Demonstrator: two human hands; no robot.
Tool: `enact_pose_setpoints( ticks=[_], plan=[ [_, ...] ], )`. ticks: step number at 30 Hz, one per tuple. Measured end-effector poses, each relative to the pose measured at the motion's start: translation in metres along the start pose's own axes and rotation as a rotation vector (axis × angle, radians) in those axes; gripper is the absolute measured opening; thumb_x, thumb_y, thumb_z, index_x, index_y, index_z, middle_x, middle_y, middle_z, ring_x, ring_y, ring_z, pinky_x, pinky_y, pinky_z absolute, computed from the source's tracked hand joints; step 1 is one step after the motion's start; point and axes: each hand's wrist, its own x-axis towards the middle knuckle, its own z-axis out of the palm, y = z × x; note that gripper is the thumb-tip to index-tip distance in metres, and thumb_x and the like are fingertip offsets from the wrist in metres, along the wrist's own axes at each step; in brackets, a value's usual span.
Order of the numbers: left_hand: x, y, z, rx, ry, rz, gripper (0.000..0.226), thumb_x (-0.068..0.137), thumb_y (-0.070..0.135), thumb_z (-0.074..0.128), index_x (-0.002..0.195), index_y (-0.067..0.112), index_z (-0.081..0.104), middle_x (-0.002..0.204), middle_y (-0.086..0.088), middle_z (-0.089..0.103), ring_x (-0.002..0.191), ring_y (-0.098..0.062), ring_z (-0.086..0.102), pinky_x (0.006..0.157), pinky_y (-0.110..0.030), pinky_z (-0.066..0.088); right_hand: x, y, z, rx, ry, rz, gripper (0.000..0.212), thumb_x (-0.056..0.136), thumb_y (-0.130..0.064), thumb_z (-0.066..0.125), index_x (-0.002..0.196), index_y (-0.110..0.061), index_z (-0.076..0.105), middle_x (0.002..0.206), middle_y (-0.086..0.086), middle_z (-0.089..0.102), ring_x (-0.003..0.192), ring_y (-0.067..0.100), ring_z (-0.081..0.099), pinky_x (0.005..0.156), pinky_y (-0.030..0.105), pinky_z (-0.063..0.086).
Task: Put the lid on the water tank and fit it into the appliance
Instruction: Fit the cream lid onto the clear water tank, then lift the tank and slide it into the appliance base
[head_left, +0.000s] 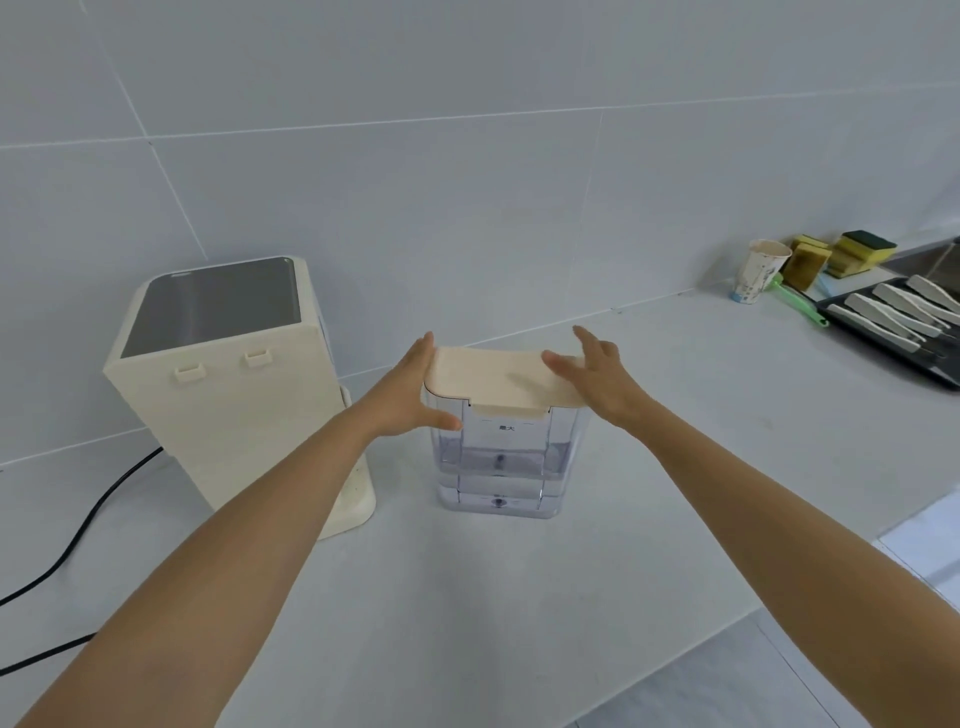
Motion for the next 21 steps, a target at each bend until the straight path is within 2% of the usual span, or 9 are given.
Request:
enact_pose_setpoints(
  ticks=[2,4,6,7,8,10,12,17,21],
  plan=[
    [0.001,-0.007,0.008,-0.097,0.012,-0.051,0.119,0.068,0.027,0.077,0.144,0.015,-0.013,0.158,-0.002,-0.002,0.145,-0.019,0.007,0.116,-0.033,0.014,-0.006,0.006,-0.002,0.196,-0.021,0.004,0.087,0.083,-0.045,0.054,0.147,-0.024,-0.001,0.157,0.006,0.002,0.144,0.027,0.014,0.114,0.044,0.019],
    [0.003,-0.015,0.015,-0.174,-0.002,-0.091,0.122,0.066,0.025,0.079,0.144,0.017,-0.015,0.158,-0.002,0.003,0.144,-0.021,0.012,0.115,-0.035,0.017,-0.010,0.016,-0.001,0.269,-0.042,0.002,0.105,0.077,-0.039,0.065,0.146,-0.024,-0.013,0.158,0.003,-0.002,0.145,0.023,0.009,0.117,0.044,0.016],
    [0.006,-0.020,0.019,-0.222,-0.013,-0.101,0.124,0.064,0.024,0.081,0.145,0.019,-0.012,0.158,-0.001,0.009,0.143,-0.021,0.017,0.115,-0.035,0.020,-0.011,0.028,0.003,0.269,-0.070,-0.006,0.118,0.072,-0.028,0.073,0.144,-0.021,-0.021,0.156,-0.003,0.006,0.144,0.019,0.014,0.117,0.040,0.020],
    [0.007,-0.023,0.021,-0.239,-0.020,-0.098,0.123,0.063,0.023,0.082,0.146,0.020,-0.009,0.157,-0.001,0.013,0.142,-0.021,0.019,0.114,-0.035,0.022,-0.012,0.033,0.006,0.269,-0.091,-0.013,0.119,0.072,-0.021,0.073,0.143,-0.018,-0.022,0.150,-0.007,0.015,0.140,0.016,0.020,0.113,0.032,0.025],
    [0.008,-0.024,0.023,-0.252,-0.025,-0.096,0.120,0.063,0.021,0.082,0.146,0.021,-0.004,0.155,-0.001,0.018,0.141,-0.021,0.021,0.112,-0.034,0.023,-0.012,0.038,0.009,0.273,-0.110,-0.022,0.116,0.073,-0.014,0.073,0.144,-0.016,-0.019,0.140,-0.010,0.022,0.133,0.013,0.026,0.105,0.023,0.032],
    [0.010,-0.024,0.027,-0.272,-0.030,-0.100,0.111,0.064,0.017,0.081,0.146,0.021,0.005,0.151,-0.002,0.026,0.139,-0.021,0.024,0.109,-0.031,0.026,-0.013,0.045,0.015,0.264,-0.104,-0.069,0.099,0.071,-0.006,0.074,0.141,-0.016,0.004,0.130,-0.008,0.032,0.123,0.012,0.035,0.087,0.016,0.039],
    [0.012,-0.026,0.031,-0.311,-0.050,-0.109,0.108,0.065,0.014,0.080,0.145,0.020,0.008,0.151,-0.002,0.027,0.140,-0.020,0.023,0.107,-0.027,0.025,-0.010,0.052,0.021,0.259,-0.088,-0.087,0.094,0.068,-0.003,0.076,0.137,-0.017,0.014,0.134,-0.003,0.036,0.122,0.012,0.037,0.093,0.020,0.034],
    [0.016,-0.030,0.037,-0.370,-0.069,-0.133,0.109,0.062,0.013,0.082,0.145,0.018,0.012,0.151,-0.002,0.027,0.140,-0.019,0.024,0.111,-0.030,0.024,-0.001,0.071,0.033,0.202,-0.148,-0.020,0.110,0.062,-0.007,0.080,0.145,-0.020,0.008,0.149,0.000,0.029,0.137,0.019,0.030,0.110,0.034,0.030],
    [0.018,-0.030,0.038,-0.368,-0.046,-0.146,0.099,0.066,0.011,0.080,0.142,0.015,0.017,0.147,-0.003,0.032,0.138,-0.019,0.028,0.105,-0.026,0.027,0.004,0.073,0.038,0.160,-0.113,0.070,0.107,0.062,-0.010,0.081,0.143,-0.016,0.012,0.147,0.009,0.033,0.137,0.026,0.031,0.107,0.038,0.032]
  ],
)
